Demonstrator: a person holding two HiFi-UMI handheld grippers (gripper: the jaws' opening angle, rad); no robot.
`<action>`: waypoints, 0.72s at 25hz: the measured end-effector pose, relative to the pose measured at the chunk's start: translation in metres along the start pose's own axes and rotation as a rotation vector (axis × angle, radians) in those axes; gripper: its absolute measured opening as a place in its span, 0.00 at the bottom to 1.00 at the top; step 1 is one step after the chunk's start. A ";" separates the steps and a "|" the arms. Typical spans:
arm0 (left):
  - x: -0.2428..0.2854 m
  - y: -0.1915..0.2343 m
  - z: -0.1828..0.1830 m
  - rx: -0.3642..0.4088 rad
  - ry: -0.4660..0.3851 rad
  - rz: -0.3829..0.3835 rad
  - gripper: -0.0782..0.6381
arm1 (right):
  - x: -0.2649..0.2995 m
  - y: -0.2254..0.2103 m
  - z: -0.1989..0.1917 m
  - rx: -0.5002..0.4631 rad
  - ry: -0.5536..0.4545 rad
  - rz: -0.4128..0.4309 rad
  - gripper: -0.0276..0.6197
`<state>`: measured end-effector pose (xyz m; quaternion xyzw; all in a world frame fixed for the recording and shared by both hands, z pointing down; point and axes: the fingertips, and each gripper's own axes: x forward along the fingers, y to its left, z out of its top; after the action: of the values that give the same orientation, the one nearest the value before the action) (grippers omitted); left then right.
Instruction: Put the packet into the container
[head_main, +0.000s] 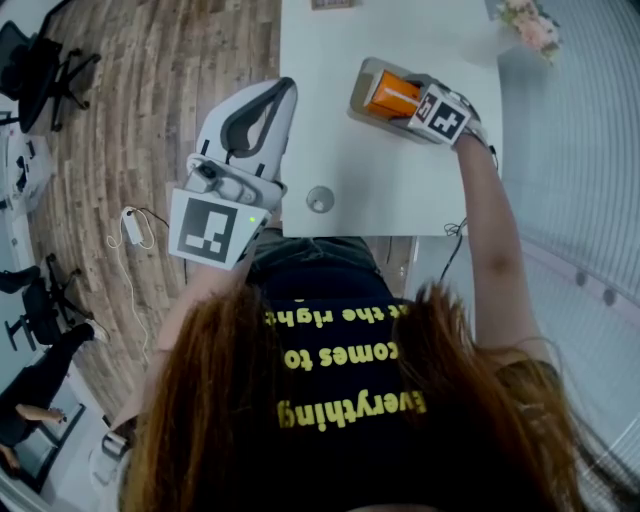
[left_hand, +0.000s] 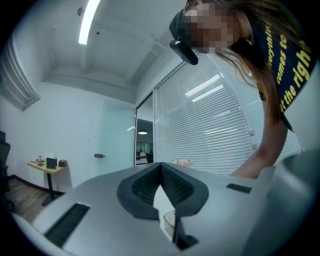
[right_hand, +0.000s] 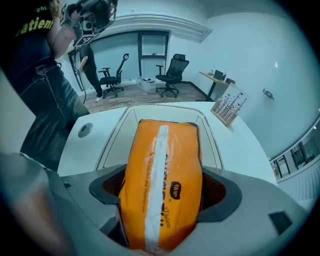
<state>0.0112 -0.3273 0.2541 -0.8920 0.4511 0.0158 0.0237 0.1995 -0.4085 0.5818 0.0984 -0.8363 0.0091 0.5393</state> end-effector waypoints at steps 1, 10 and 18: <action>0.001 -0.001 0.000 0.000 0.001 -0.002 0.11 | 0.000 -0.001 0.001 0.004 -0.004 -0.004 0.66; 0.000 -0.004 0.001 0.000 -0.004 -0.010 0.11 | -0.020 0.000 0.014 0.008 -0.053 -0.016 0.68; -0.001 -0.001 0.001 0.003 -0.007 -0.003 0.11 | -0.037 0.003 0.025 0.030 -0.093 0.002 0.65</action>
<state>0.0119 -0.3261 0.2527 -0.8926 0.4496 0.0184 0.0267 0.1912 -0.4033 0.5385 0.1059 -0.8602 0.0177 0.4985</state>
